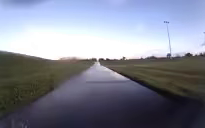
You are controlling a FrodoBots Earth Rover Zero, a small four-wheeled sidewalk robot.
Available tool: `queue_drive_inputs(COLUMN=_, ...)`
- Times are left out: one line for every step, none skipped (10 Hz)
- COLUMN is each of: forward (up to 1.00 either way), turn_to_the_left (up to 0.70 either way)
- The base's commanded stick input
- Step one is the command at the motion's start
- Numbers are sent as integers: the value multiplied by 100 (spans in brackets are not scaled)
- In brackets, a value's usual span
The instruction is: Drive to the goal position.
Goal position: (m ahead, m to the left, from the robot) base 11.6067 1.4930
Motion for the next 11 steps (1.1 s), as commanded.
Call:
queue_drive_inputs(forward=45, turn_to_the_left=0)
queue_drive_inputs(forward=45, turn_to_the_left=0)
queue_drive_inputs(forward=45, turn_to_the_left=0)
queue_drive_inputs(forward=45, turn_to_the_left=0)
queue_drive_inputs(forward=45, turn_to_the_left=0)
queue_drive_inputs(forward=45, turn_to_the_left=0)
queue_drive_inputs(forward=45, turn_to_the_left=0)
queue_drive_inputs(forward=45, turn_to_the_left=0)
queue_drive_inputs(forward=45, turn_to_the_left=0)
queue_drive_inputs(forward=45, turn_to_the_left=0)
queue_drive_inputs(forward=45, turn_to_the_left=0)
